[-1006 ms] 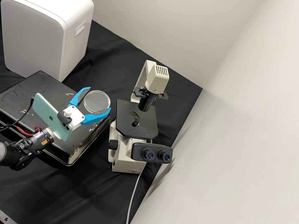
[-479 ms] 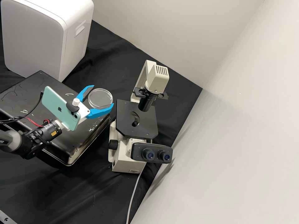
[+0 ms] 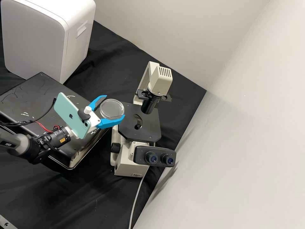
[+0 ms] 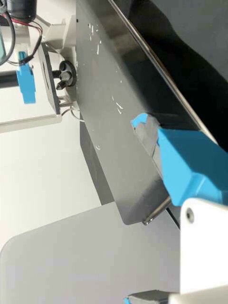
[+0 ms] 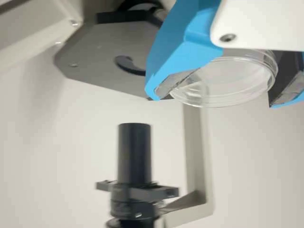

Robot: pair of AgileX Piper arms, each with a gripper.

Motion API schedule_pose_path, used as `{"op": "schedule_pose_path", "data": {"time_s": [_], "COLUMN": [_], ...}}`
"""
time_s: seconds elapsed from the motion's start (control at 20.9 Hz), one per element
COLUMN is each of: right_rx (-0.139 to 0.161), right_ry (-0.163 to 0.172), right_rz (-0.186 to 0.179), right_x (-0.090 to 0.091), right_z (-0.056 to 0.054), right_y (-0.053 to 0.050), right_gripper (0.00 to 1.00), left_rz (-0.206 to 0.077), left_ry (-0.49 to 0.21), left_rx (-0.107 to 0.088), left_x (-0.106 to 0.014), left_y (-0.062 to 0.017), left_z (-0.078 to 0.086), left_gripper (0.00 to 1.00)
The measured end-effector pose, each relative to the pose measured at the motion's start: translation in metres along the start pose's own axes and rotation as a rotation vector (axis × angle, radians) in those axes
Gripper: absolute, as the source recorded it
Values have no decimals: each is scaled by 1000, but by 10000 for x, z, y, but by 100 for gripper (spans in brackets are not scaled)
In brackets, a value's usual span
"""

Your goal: Place the petri dish on the microscope

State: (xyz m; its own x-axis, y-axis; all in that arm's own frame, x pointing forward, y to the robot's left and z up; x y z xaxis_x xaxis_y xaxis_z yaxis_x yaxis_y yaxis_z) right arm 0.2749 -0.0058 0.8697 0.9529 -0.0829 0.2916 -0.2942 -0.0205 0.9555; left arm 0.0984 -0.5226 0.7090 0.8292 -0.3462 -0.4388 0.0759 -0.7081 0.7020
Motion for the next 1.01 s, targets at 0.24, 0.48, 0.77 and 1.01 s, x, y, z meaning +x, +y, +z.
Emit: {"op": "schedule_pose_path", "data": {"time_s": [0.24,0.48,0.77,1.01], "right_rx": [-7,-9,-13,-24], "right_ry": [-41,-72,-89,-129], "right_rz": [25,19,2,-11], "right_x": [81,200,291,390], "right_z": [121,215,265,332], "right_y": [63,40,-6,-46], "right_gripper": [0,0,0,0], "left_rz": [0,0,0,0], "left_ry": [0,0,0,0], "left_rx": [0,0,0,0], "left_x": [0,0,0,0], "left_y": [0,0,0,0], "left_z": [0,0,0,0], "left_gripper": [100,100,100,100]}}
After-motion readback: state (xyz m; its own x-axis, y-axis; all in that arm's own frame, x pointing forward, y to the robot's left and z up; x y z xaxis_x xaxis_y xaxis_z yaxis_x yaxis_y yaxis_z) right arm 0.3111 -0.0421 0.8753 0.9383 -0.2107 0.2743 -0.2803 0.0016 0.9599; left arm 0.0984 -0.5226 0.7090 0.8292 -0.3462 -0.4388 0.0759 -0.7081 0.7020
